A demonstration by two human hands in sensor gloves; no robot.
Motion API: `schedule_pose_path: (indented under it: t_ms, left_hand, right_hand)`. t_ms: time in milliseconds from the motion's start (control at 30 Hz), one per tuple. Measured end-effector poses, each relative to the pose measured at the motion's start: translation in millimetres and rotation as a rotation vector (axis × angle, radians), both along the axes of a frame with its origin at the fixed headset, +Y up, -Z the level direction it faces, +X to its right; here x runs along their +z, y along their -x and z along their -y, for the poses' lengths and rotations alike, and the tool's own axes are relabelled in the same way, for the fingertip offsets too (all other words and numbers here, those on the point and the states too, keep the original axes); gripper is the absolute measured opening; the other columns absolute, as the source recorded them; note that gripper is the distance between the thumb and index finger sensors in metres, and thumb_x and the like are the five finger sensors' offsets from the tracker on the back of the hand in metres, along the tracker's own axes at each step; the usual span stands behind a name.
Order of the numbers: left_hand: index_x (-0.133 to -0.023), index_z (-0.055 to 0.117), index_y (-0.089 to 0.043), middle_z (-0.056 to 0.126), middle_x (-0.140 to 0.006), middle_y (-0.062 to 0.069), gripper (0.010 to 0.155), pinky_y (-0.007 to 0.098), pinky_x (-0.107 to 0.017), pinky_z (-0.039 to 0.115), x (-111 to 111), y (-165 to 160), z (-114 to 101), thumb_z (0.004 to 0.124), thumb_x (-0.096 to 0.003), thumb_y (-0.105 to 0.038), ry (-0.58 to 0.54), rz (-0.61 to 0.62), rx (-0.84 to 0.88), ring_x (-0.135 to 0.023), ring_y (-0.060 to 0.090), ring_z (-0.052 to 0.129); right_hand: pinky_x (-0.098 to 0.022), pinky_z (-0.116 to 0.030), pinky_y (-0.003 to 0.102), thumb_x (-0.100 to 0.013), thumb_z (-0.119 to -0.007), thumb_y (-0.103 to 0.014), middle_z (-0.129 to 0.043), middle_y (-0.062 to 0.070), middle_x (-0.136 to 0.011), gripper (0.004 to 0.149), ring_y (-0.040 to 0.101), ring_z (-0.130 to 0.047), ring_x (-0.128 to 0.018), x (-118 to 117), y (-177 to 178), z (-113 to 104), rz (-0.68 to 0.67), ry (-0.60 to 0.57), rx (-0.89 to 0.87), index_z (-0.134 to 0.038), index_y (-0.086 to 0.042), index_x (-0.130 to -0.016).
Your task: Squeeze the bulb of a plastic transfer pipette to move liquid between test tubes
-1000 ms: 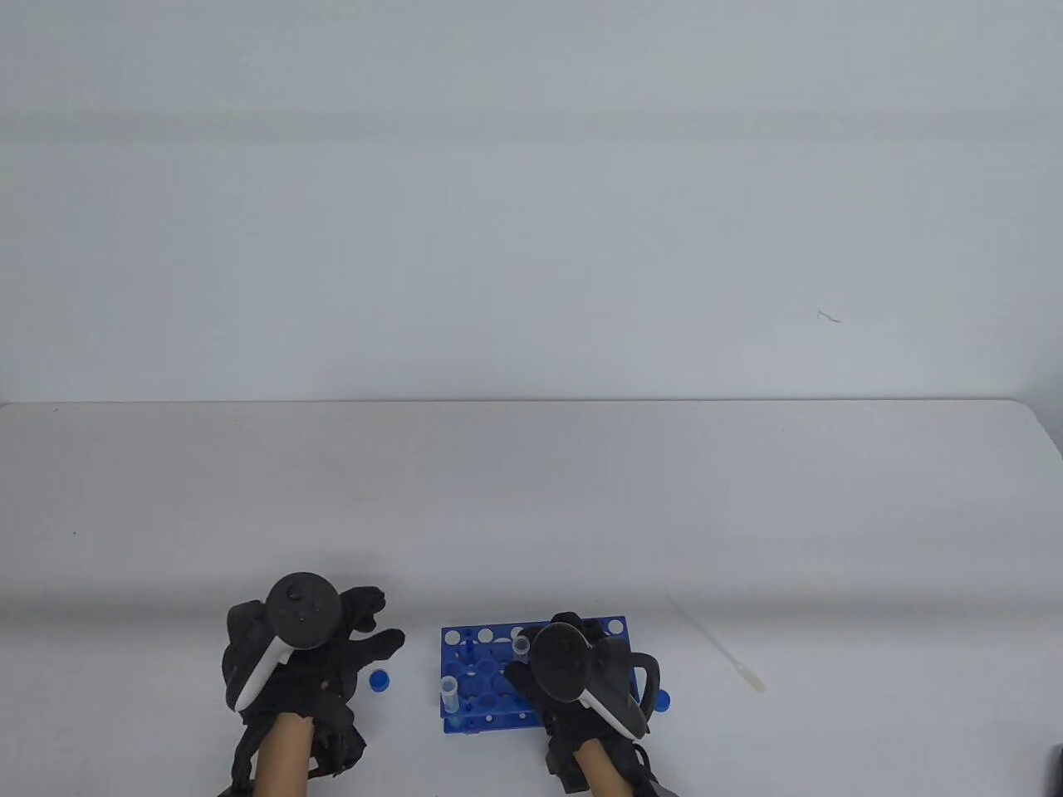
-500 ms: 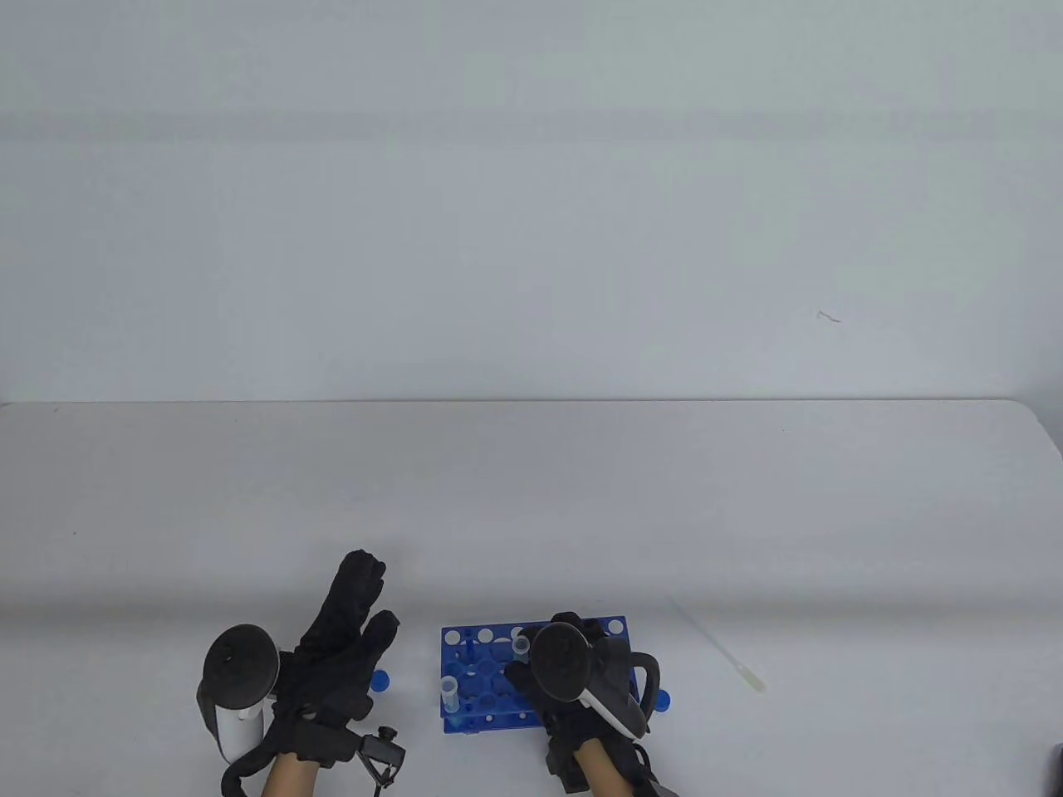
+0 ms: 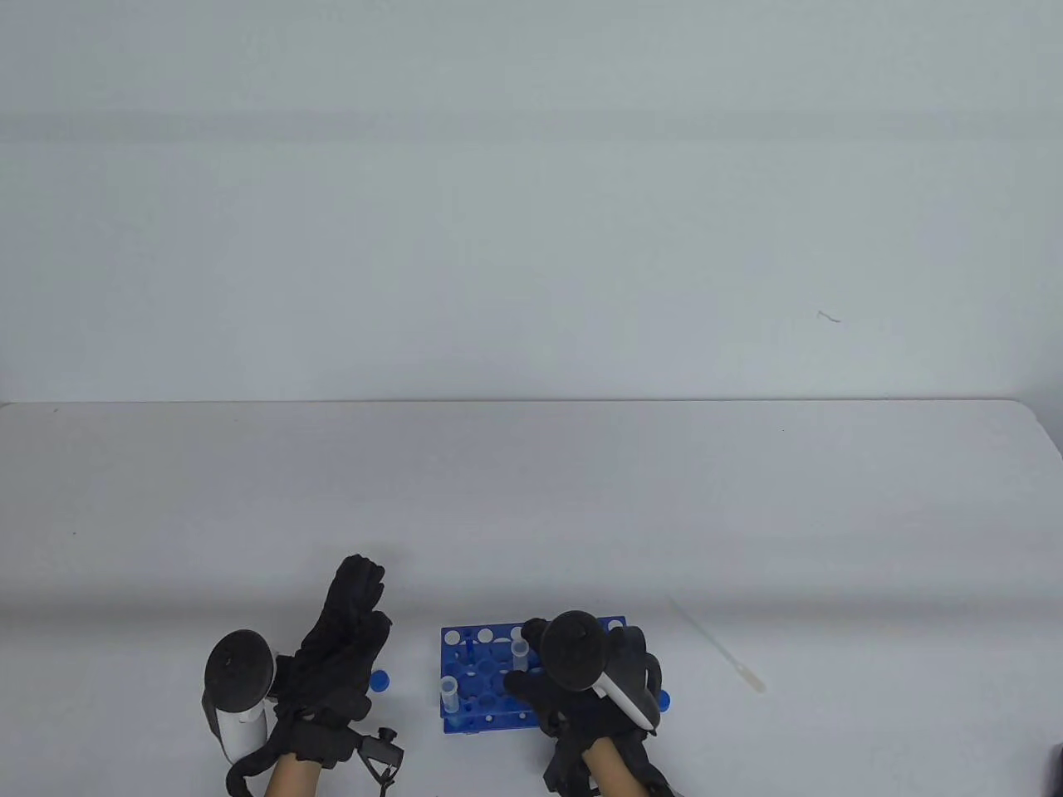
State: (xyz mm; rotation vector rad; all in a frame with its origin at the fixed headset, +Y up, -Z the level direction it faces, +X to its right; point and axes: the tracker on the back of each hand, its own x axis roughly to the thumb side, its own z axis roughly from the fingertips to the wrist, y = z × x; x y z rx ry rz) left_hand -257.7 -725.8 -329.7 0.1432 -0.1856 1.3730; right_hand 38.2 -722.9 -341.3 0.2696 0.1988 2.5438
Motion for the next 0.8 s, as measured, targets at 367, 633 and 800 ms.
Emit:
schedule_pose_path:
  t_ms: [367, 633, 800]
  left_hand:
    - [-0.117, 0.029, -0.023, 0.041, -0.124, 0.008, 0.093, 0.056, -0.083, 0.043, 0, 3, -3, 0.064, -0.0436, -0.069, -0.025, 0.005, 0.027, -0.112, 0.033, 0.047]
    - [-0.117, 0.030, -0.023, 0.042, -0.124, 0.008, 0.093, 0.056, -0.083, 0.043, -1, 3, -3, 0.064, -0.0436, -0.069, -0.031, 0.001, 0.031, -0.111, 0.033, 0.048]
    - [-0.117, 0.030, -0.023, 0.043, -0.124, 0.008, 0.093, 0.056, -0.083, 0.044, 0, 2, -3, 0.064, -0.0434, -0.069, -0.028, -0.002, 0.017, -0.111, 0.033, 0.048]
  right_hand:
    - [-0.062, -0.057, 0.061, -0.040, -0.085, -0.038, -0.065, 0.024, -0.102, 0.072, 0.050, -0.064, -0.088, 7, -102, -103, 0.191, -0.241, -0.084, -0.064, -0.004, -0.100]
    - [-0.055, -0.067, 0.057, -0.040, -0.084, -0.035, -0.078, 0.021, -0.092, 0.071, 0.044, -0.080, -0.077, -19, -190, 6, 0.387, 0.024, 0.367, -0.063, -0.004, -0.099]
    - [-0.052, -0.070, 0.054, -0.038, -0.085, -0.037, -0.085, 0.016, -0.084, 0.068, 0.040, -0.085, -0.071, -18, -213, 26, 0.410, 0.153, 0.451, -0.069, -0.007, -0.096]
